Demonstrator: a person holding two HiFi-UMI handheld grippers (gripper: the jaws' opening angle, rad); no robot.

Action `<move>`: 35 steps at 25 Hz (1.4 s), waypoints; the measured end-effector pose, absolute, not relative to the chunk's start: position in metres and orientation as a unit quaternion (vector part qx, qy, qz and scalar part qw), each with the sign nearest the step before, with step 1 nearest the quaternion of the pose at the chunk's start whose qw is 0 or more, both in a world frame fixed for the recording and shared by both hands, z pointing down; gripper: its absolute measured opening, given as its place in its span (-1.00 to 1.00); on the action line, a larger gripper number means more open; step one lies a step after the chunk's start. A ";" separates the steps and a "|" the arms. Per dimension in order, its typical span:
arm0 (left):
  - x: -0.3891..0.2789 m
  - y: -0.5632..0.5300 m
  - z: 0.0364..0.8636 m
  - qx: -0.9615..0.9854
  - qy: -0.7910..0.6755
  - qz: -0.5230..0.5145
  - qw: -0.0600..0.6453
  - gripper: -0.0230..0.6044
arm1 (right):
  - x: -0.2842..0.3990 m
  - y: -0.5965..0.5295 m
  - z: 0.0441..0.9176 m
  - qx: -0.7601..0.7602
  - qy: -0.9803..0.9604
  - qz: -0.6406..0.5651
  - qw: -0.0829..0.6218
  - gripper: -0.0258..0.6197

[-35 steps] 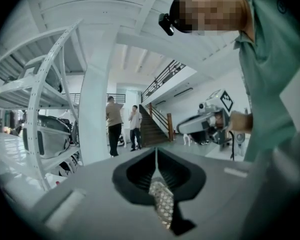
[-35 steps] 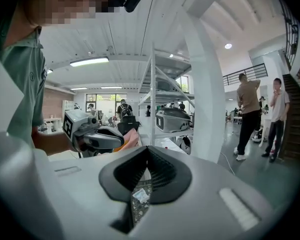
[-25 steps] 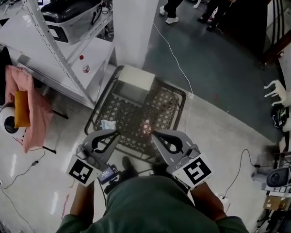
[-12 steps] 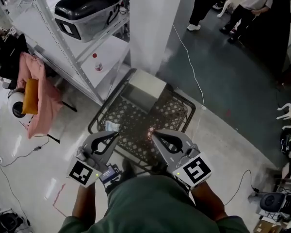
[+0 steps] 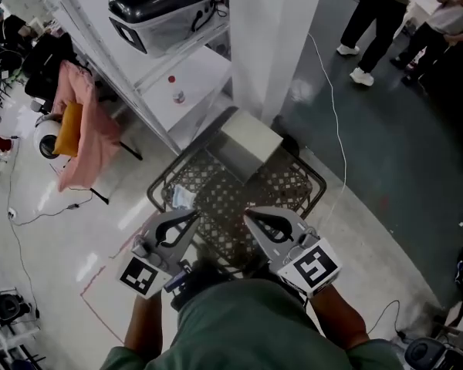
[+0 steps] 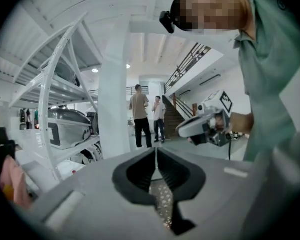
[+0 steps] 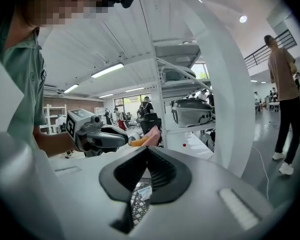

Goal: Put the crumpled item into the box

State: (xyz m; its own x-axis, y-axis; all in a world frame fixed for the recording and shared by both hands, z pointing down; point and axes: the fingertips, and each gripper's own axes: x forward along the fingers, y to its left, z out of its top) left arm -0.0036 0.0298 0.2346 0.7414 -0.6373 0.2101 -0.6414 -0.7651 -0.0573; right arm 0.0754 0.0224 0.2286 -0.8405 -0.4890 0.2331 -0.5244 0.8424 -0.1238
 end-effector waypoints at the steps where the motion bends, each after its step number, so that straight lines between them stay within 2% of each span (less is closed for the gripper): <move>1: -0.006 0.030 0.236 0.930 -0.351 0.111 0.014 -0.88 | 0.073 0.021 0.233 0.254 -0.957 0.097 0.101 -0.90; 8: -0.057 0.015 0.277 0.916 -0.372 0.137 0.068 -0.89 | 0.030 -0.001 0.241 0.228 -0.961 0.109 0.115 -0.90; 12: -0.075 -0.016 0.305 0.919 -0.356 0.153 0.072 -0.89 | 0.013 -0.021 0.241 0.238 -0.957 0.118 0.115 -0.90; 24: -0.094 -0.081 0.378 0.916 -0.342 0.166 0.130 -0.88 | -0.018 -0.081 0.296 0.241 -0.945 0.164 0.146 -0.90; 35: -0.113 -0.093 0.441 0.905 -0.351 0.187 0.148 -0.86 | -0.027 -0.085 0.334 0.234 -0.941 0.178 0.169 -0.90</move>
State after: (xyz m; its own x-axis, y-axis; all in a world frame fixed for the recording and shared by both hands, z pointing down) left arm -0.1133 -0.0929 0.4415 0.6837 -0.5803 0.4426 -0.6911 -0.7096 0.1372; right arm -0.0269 -0.0849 0.3339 -0.8333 -0.3799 0.4017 -0.5005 0.8269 -0.2562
